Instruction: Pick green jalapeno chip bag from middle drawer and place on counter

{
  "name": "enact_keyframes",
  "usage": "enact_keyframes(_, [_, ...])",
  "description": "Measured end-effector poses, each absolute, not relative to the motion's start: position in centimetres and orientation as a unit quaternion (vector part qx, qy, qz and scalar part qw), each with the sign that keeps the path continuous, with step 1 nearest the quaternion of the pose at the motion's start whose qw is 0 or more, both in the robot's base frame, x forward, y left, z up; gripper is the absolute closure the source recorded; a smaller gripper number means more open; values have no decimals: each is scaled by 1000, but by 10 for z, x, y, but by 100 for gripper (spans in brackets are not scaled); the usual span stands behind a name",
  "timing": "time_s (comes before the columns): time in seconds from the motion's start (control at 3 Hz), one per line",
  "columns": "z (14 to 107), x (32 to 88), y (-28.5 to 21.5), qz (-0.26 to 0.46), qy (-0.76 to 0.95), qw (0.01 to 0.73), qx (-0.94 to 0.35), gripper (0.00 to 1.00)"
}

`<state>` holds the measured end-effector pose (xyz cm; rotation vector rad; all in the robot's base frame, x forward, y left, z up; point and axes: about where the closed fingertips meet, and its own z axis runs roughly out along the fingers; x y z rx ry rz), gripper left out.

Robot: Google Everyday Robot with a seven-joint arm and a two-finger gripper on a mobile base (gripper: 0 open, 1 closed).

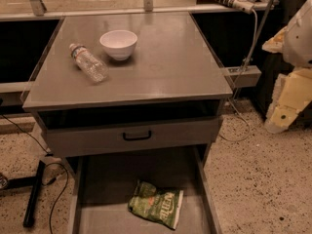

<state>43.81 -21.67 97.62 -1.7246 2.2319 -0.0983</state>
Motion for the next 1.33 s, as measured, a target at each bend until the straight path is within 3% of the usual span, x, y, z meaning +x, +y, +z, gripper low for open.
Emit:
enact_keyframes(0.67, [961, 433, -217, -23, 775, 169, -609, 0])
enact_keyframes(1.33, [872, 410, -187, 21, 729, 212, -651, 0])
